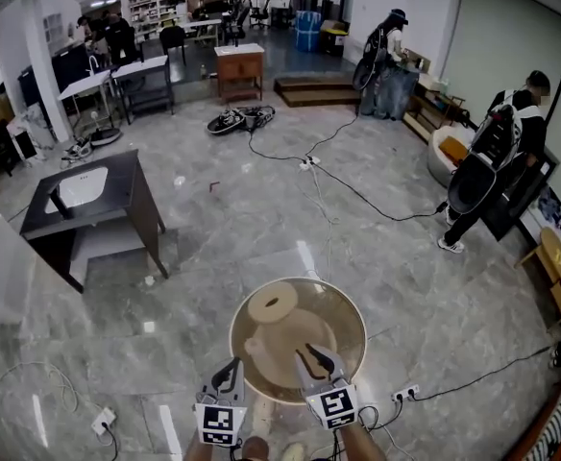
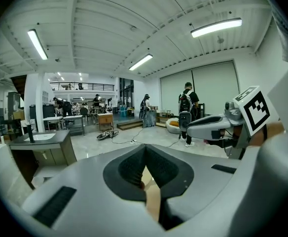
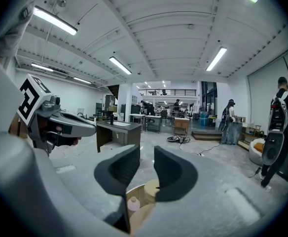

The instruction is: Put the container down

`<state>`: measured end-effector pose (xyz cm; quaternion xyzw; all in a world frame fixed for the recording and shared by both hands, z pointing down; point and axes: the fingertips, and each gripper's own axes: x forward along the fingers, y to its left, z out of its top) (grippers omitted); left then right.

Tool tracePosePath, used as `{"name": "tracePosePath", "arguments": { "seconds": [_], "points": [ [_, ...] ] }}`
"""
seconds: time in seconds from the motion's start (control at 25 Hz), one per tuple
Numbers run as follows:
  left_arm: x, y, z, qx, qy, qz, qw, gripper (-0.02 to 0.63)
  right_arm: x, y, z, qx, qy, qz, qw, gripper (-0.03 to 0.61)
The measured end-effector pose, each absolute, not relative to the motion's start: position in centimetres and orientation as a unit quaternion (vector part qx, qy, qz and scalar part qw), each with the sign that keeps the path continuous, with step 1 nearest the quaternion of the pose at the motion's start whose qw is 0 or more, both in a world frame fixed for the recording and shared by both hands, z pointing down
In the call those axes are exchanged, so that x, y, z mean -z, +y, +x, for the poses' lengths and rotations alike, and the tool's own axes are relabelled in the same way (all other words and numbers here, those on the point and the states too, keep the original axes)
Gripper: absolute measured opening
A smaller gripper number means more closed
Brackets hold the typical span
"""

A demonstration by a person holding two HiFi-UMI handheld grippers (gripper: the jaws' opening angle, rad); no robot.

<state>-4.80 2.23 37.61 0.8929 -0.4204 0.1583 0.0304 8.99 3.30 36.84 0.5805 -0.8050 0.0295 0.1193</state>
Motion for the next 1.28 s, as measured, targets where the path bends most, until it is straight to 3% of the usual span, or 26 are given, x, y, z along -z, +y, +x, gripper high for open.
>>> {"name": "tracePosePath", "arguments": {
  "seconds": [0.36,1.28],
  "points": [
    [-35.1,9.6,-3.9,-0.157,-0.412,0.897,0.016,0.017,-33.7,12.3,11.2,-0.015,-0.790,0.602,0.115,0.014],
    [-33.3,21.0,-5.4,-0.143,-0.440,0.886,0.018,0.017,-32.3,24.4,12.1,-0.007,-0.784,0.613,0.100,0.000]
  ]
}}
